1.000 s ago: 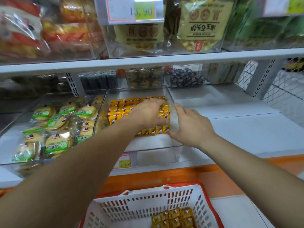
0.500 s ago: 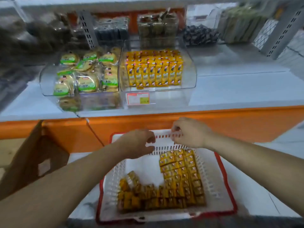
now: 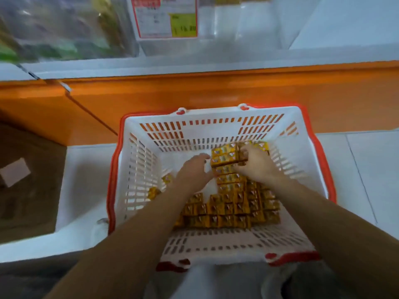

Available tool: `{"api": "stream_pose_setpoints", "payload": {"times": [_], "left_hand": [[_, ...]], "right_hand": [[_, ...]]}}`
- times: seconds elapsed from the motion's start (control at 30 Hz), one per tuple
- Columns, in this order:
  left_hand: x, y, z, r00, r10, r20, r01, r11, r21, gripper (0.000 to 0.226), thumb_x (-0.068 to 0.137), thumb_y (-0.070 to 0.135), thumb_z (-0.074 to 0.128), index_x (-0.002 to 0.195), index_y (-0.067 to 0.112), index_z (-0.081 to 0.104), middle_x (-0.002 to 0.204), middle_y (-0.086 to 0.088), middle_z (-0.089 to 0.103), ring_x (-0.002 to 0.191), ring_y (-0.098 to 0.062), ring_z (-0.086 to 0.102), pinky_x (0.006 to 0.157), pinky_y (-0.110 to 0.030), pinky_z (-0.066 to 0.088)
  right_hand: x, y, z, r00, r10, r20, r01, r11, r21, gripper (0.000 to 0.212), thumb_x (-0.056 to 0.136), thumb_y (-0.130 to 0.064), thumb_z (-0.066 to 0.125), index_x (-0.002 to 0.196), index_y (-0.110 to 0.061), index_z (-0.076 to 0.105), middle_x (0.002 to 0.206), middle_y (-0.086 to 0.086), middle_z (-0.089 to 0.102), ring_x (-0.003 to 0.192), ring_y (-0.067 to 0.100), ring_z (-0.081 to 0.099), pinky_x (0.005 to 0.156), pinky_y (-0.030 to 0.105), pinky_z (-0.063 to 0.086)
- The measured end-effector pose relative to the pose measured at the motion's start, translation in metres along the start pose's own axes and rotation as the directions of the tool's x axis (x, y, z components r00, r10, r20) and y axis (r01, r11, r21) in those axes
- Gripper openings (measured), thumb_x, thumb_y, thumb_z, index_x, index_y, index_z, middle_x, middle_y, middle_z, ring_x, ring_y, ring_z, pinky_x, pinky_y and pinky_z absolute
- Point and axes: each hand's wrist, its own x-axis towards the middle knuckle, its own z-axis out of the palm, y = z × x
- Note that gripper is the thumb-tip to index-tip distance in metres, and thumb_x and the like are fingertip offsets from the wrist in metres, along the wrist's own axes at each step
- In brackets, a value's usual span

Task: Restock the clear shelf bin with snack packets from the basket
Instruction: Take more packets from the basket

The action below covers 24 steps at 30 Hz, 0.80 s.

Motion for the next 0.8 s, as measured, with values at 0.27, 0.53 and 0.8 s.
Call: {"api": "stream_pose_setpoints", "payload": {"times": [0.27,0.53,0.8], "left_hand": [[0.053,0.002,0.033,0.992,0.117,-0.043,-0.118,0.993,-0.031,0.073,0.087,0.036,0.078,0.150,0.027,0.043,0.150,-0.003,0.044,0.134,-0.028,0.045,0.109,-0.047,0.045],[0.057,-0.006,0.032,0.995,0.093,-0.025,-0.094,0.996,-0.013,0.073,0.085,0.042,0.081,0.147,0.024,0.046,0.151,-0.002,0.035,0.131,-0.026,0.052,0.103,-0.041,0.050],[0.049,-0.026,0.029,0.999,-0.024,-0.024,0.021,0.991,-0.128,0.071,0.081,0.044,0.084,0.138,0.023,0.046,0.137,0.000,0.056,0.119,-0.021,0.059,0.095,-0.042,0.053]], "right_hand": [[-0.008,0.014,0.031,0.991,-0.109,-0.071,0.080,0.940,-0.332,0.071,0.069,-0.064,0.078,0.117,-0.016,0.059,0.117,0.008,0.053,0.115,0.029,0.049,0.095,0.040,0.047],[-0.012,0.003,0.031,0.986,-0.147,-0.081,0.092,0.877,-0.472,0.054,0.076,-0.061,0.072,0.109,-0.019,0.062,0.106,0.007,0.065,0.107,0.031,0.056,0.083,0.040,0.049],[-0.002,-0.005,0.038,0.999,-0.034,0.019,0.039,0.917,-0.396,0.059,0.077,-0.065,0.066,0.122,-0.026,0.062,0.118,0.005,0.065,0.118,0.031,0.052,0.091,0.043,0.047]]}}
